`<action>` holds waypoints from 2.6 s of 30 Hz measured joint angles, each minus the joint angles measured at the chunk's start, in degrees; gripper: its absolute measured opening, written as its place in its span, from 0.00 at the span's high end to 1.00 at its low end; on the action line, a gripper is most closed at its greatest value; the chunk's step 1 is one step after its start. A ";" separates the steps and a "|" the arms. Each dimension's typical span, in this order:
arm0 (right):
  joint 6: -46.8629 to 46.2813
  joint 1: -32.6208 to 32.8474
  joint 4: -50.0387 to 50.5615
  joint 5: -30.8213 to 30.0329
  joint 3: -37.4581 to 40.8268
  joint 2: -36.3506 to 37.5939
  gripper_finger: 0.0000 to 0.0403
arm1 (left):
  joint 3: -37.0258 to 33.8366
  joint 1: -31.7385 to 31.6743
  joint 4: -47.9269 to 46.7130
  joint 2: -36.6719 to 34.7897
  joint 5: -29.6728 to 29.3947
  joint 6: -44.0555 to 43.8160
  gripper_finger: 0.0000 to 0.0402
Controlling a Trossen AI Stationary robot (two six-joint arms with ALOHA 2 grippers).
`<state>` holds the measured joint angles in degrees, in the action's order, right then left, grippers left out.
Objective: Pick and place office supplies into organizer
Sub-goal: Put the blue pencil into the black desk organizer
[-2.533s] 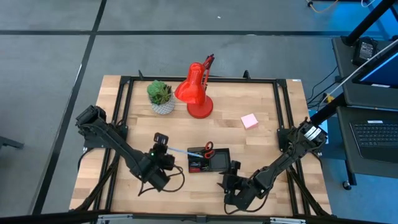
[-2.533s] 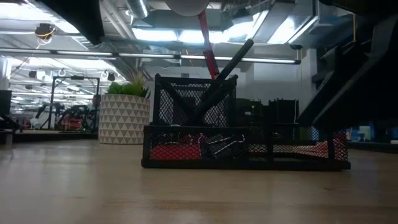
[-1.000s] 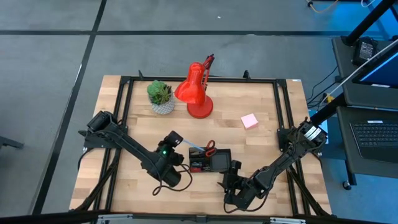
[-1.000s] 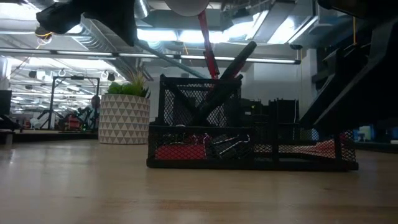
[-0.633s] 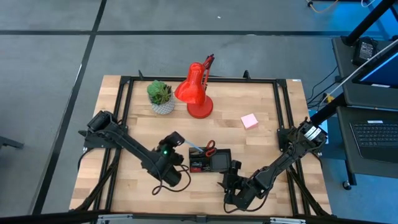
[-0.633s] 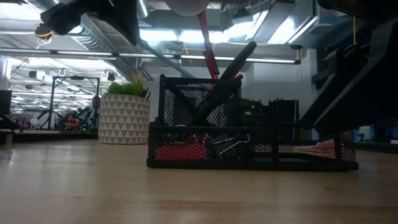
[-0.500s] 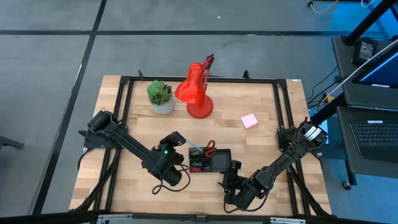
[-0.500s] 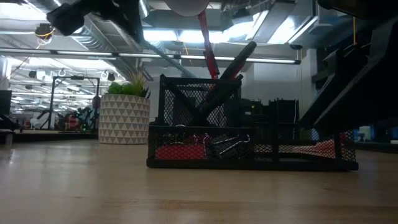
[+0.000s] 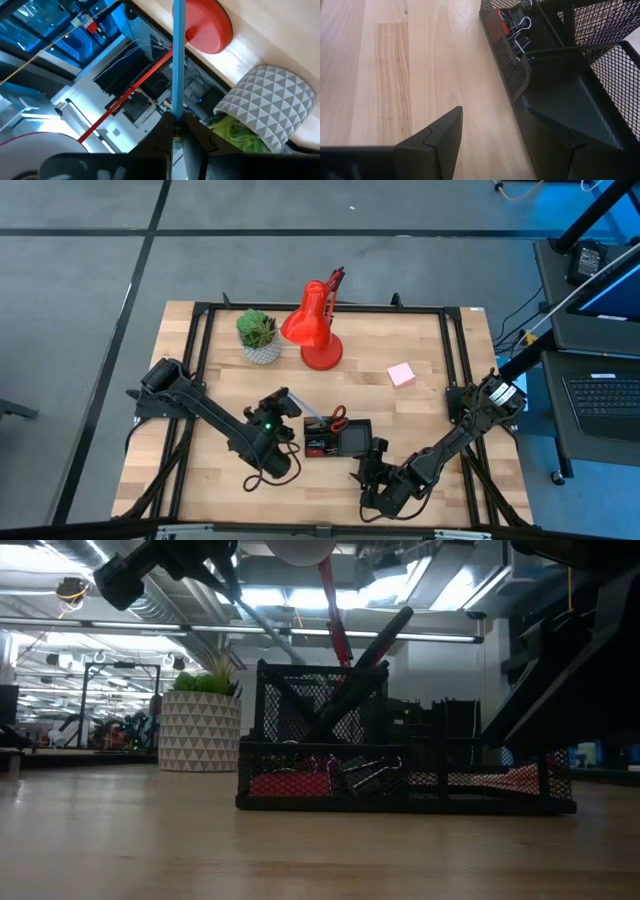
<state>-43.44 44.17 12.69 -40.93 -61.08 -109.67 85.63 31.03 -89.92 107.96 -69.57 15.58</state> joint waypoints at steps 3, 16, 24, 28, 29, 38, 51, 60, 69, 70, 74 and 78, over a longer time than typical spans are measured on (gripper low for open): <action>0.00 0.01 0.00 0.00 0.00 0.00 0.48 | -0.75 0.23 -0.06 0.00 -1.32 -0.61 0.98; 0.00 0.00 -0.03 0.00 0.00 0.00 0.48 | -0.77 -0.10 1.44 2.82 -6.27 3.10 0.98; 0.03 0.00 -0.04 0.00 0.00 0.00 0.48 | -0.75 -0.31 1.65 7.22 -9.66 2.71 0.97; 0.24 0.00 0.00 0.00 0.00 0.00 0.48 | -0.75 -0.01 1.63 7.37 -9.30 0.72 0.96; 0.22 0.00 0.00 0.00 0.00 0.00 0.48 | -0.75 0.06 1.62 7.37 -9.68 0.82 0.96; 0.24 0.00 0.00 -0.02 0.00 0.00 0.48 | -0.77 1.74 5.18 7.57 -12.80 8.36 0.97; 0.19 0.00 0.00 -0.03 0.00 0.00 0.48 | -0.77 1.88 19.56 7.52 -13.13 23.21 0.97; 0.28 0.00 0.00 -0.04 0.00 0.00 0.48 | -0.77 1.86 28.19 7.52 -10.26 30.48 0.97; 0.39 0.00 0.00 -0.02 0.00 0.00 0.48 | -0.75 1.88 34.91 7.48 -1.67 33.65 0.97; 0.39 0.00 0.00 -0.03 0.00 0.00 0.48 | -0.76 1.86 34.91 7.48 -1.40 33.63 0.97; 0.39 0.00 0.00 -0.04 0.00 0.00 0.48 | -0.73 1.87 35.06 7.44 2.47 33.50 0.97; 0.39 0.00 0.00 -0.02 0.00 0.00 0.48 | -0.70 1.85 35.74 7.23 7.11 31.46 0.97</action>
<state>-43.05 44.16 12.69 -40.95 -61.08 -109.67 84.93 32.88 -54.18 115.19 -62.46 47.04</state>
